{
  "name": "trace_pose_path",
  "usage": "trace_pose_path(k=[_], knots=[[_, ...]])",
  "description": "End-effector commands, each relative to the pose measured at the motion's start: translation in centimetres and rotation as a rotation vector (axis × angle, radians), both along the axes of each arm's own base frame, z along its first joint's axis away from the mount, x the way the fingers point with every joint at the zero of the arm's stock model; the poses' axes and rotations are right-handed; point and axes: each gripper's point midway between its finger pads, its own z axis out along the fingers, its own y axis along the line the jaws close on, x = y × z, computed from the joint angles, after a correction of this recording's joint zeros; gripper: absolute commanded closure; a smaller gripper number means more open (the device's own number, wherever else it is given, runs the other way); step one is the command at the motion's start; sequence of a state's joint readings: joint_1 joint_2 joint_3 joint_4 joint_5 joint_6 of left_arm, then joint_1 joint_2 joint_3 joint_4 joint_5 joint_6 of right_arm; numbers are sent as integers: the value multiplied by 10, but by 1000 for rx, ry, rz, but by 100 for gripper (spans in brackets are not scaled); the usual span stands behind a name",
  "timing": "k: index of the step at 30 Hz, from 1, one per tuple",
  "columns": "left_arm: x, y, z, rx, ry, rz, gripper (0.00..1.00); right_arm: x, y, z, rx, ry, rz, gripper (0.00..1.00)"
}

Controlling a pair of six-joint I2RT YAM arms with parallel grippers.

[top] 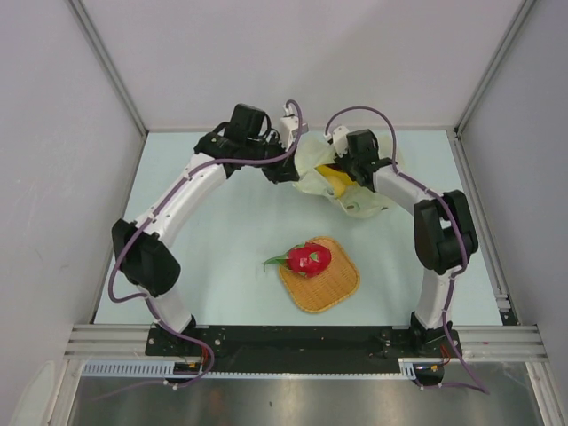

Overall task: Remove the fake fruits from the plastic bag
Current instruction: Take out the fake fruit from the plastic bag.

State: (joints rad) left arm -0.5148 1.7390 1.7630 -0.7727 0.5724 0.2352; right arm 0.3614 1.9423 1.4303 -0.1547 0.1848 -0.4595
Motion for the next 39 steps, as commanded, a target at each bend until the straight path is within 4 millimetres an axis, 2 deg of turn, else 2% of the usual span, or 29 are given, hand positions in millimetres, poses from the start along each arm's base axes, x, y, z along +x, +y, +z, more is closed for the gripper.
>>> trace_pose_path(k=[1, 4, 5, 8, 9, 11, 12, 13, 14, 16, 18, 19, 20, 22, 23, 25, 31, 33, 36, 37, 39], knots=[[-13, -21, 42, -169, -34, -80, 100, -25, 25, 50, 29, -18, 207, 73], [-3, -23, 26, -146, -2, -47, 100, -40, 38, 31, 74, 79, 306, 69], [1, -24, 31, -146, -16, -45, 100, -44, 41, 29, 97, 102, 338, 69], [6, -23, 28, -122, -24, -39, 100, -50, 43, 18, 168, 164, 393, 69], [7, -23, 28, -122, -27, -37, 100, -47, 47, 21, 165, 162, 410, 70], [6, -21, 32, -123, -30, -29, 100, -43, 46, 3, 133, 216, 405, 74], [4, -20, 32, -123, -27, -30, 100, -29, 45, 15, 123, 187, 377, 75], [1, -20, 33, -125, -26, -35, 100, -24, 40, 5, 129, 212, 352, 75], [-1, -19, 33, -124, -25, -42, 100, -18, 38, 6, 131, 205, 340, 75], [-2, -18, 28, -110, -28, -57, 100, -5, 31, 8, 105, 171, 323, 75], [1, -18, 18, -94, -8, -52, 100, 2, 26, -3, 70, 176, 325, 74], [2, -20, 18, -94, 6, -47, 100, 8, 24, -3, 58, 165, 334, 73], [1, -23, 23, -111, 12, -63, 100, 5, 28, -14, 72, 202, 367, 71], [2, -27, 15, -110, 51, -68, 97, 6, 30, -18, 77, 224, 407, 68], [4, -28, 16, -113, 55, -65, 97, 3, 31, -30, 68, 257, 434, 66], [10, -30, 11, -111, 68, -44, 97, 4, 29, -37, 51, 275, 447, 62], [15, -35, 11, -122, 67, -32, 97, 19, 22, -40, 9, 248, 448, 48], [15, -35, 11, -117, 61, -34, 97, 20, 19, -46, -24, 252, 477, 45], [15, -31, 8, -97, 54, -33, 97, 24, 18, -52, -46, 258, 492, 44], [16, -30, 7, -88, 51, -29, 98, 23, 17, -60, -51, 283, 499, 44], [16, -28, 7, -80, 44, -28, 98, 25, 21, -61, -43, 295, 513, 44]])
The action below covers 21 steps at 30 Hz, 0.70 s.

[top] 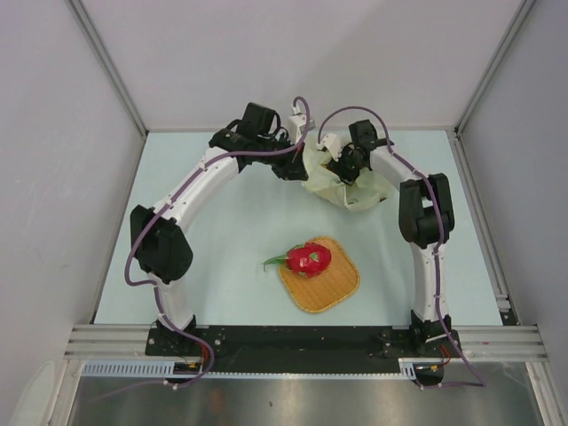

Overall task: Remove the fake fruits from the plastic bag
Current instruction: Take out the fake fruit from the plastic bag.

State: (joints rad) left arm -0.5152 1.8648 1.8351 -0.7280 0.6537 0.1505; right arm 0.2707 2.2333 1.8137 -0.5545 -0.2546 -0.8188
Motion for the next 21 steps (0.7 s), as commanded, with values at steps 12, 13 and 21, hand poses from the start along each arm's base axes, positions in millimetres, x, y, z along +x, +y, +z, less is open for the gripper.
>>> trace_pose_path(k=[12, 13, 21], knots=[[2, 2, 21, 7, -81, 2, 98, 0, -4, -17, -61, 48, 22, 64], [2, 2, 21, 8, -84, 1, 98, 3, -3, -12, -47, 34, 13, 67], [1, 0, 20, 14, -87, -1, 98, -25, 1, 49, 54, -11, -2, 83]])
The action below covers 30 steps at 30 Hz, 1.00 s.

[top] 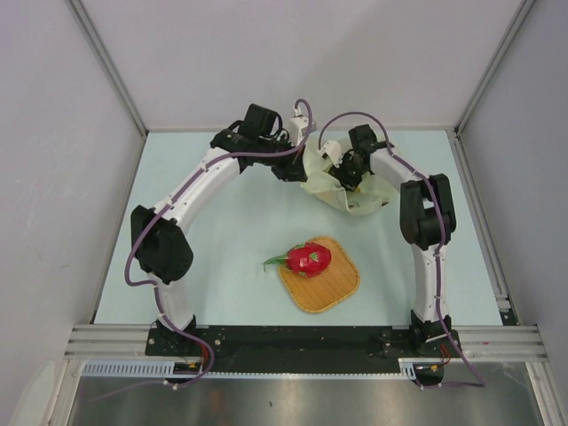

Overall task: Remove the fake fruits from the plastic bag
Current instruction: Take out the fake fruit from the plastic bag.

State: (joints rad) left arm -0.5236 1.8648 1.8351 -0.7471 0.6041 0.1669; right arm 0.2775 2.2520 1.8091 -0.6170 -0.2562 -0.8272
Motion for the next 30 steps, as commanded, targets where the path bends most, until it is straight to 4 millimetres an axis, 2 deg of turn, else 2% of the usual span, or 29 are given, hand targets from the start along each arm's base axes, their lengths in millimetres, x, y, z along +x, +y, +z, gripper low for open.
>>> trace_pose_path(k=[1, 2, 3, 4, 6, 7, 10, 13, 17, 20, 27, 30], knots=[[0, -4, 27, -29, -77, -22, 98, -13, 4, 71, 93, -89, -17, 83], [0, -4, 27, -28, -75, -20, 98, -18, 4, 77, 103, -94, -19, 83], [1, -4, 26, -27, -74, -20, 98, -27, 2, 72, 105, -72, -22, 84], [1, -4, 27, -28, -75, -20, 98, -32, 2, 86, 126, -86, -26, 84], [1, -4, 26, -26, -74, -19, 98, -47, 0, 82, 133, -46, -34, 85], [2, -4, 26, -24, -77, -17, 98, -53, 2, 89, 149, -43, -38, 85], [4, -4, 26, -20, -83, -13, 98, -69, 0, 92, 172, -3, -58, 85], [7, -3, 28, -13, -99, -7, 98, -78, -2, 95, 193, 21, -76, 86], [9, -2, 29, -9, -111, -3, 98, -86, -5, 110, 231, 36, -123, 86], [8, -2, 29, -9, -108, -4, 98, -100, -9, 116, 256, 71, -136, 87], [6, -3, 29, -17, -101, -11, 98, -147, -4, 157, 316, 70, -101, 89], [5, -3, 36, -30, -108, -6, 99, -168, -5, 165, 297, 66, -68, 89]])
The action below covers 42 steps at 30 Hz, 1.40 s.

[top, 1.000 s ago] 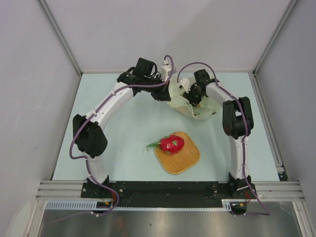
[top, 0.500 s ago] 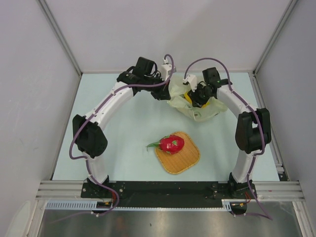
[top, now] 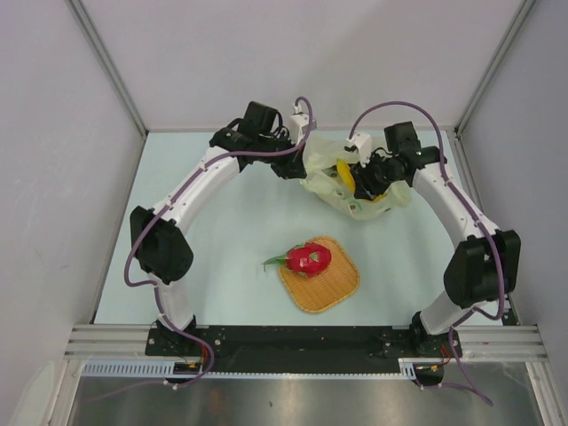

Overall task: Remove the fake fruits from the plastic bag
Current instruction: Take out the fake fruit from the plastic bag, then place the fake fruit on the plate.

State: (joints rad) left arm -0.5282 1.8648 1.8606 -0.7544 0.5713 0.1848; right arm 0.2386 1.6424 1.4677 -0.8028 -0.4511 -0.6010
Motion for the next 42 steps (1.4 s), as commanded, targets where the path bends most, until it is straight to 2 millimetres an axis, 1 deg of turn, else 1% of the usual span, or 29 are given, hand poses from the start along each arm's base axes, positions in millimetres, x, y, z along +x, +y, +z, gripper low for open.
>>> trace_pose_path(k=[1, 2, 3, 5, 7, 8, 10, 12, 13, 14, 16, 17, 18, 19, 20, 22, 23, 24, 25, 26, 27, 28, 29, 30, 31, 34, 36, 37, 42], knots=[[-1, -5, 31, -50, -68, -18, 98, -40, 8, 28, 22, -11, 60, 89], [-2, -5, 35, -57, -77, -21, 98, -49, 6, 29, 9, 2, 67, 90], [-2, -4, 38, -61, -82, -23, 99, -58, 9, 36, 10, -15, 85, 90], [-3, -5, 42, -70, -90, -35, 98, -72, 9, 43, 3, -25, 112, 91], [-5, -6, 44, -74, -86, -41, 98, -91, 13, 52, -6, -57, 165, 92], [-6, -5, 44, -73, -79, -42, 98, -97, 15, 53, -23, -68, 185, 92], [-9, -5, 46, -75, -71, -46, 98, -120, 28, 56, -53, -92, 257, 94], [-15, -2, 44, -73, -30, -27, 98, -132, 31, 53, -113, -100, 269, 95], [-17, -2, 43, -74, -11, -22, 98, -151, 44, 53, -117, -84, 317, 96], [-24, -1, 38, -78, 28, -21, 98, -163, 51, 51, -102, -44, 313, 96], [-36, 2, 42, -96, 43, -28, 97, -196, 71, 44, -89, 15, 393, 98], [-41, 3, 30, -97, 75, -22, 97, -212, 76, 33, -82, 66, 415, 98], [-44, 5, 28, -100, 73, -15, 97, -219, 80, 28, -82, 80, 441, 98], [-50, 9, 37, -116, 46, -10, 97, -227, 86, 22, -93, 82, 473, 99], [-53, 12, 27, -110, 54, 4, 97, -228, 90, 15, -108, 106, 462, 100], [-62, 17, 34, -124, 35, 2, 96, -232, 100, 14, -100, 119, 472, 100], [-66, 20, 25, -108, 41, -4, 96, -240, 106, 12, -97, 136, 493, 100], [-67, 23, 22, -97, 33, 1, 96, -249, 111, 7, -97, 180, 494, 100], [-68, 27, 22, -86, 25, 9, 96, -254, 119, 3, -88, 194, 496, 100], [-68, 30, 21, -72, 14, 14, 96, -266, 127, 0, -87, 209, 513, 100], [-66, 33, 20, -56, 0, 29, 97, -274, 131, -6, -76, 256, 471, 100], [-67, 35, 21, -50, -7, 29, 97, -278, 139, -7, -57, 244, 472, 100], [-69, 38, 26, -51, -29, 26, 97, -292, 144, -10, -67, 248, 493, 100], [-70, 40, 27, -46, -42, 30, 97, -297, 143, -21, -91, 266, 483, 100], [-72, 41, 29, -45, -47, 28, 97, -299, 147, -24, -83, 279, 446, 100], [-76, 45, 33, -46, -68, 23, 96, -300, 156, -40, -67, 328, 333, 100], [-79, 46, 32, -46, -66, 20, 96, -298, 161, -45, -71, 325, 290, 100], [-79, 46, 32, -47, -61, 23, 97, -293, 160, -53, -97, 316, 247, 100], [-86, 51, 34, -50, -72, 24, 97, -273, 160, -72, -157, 229, 160, 100]])
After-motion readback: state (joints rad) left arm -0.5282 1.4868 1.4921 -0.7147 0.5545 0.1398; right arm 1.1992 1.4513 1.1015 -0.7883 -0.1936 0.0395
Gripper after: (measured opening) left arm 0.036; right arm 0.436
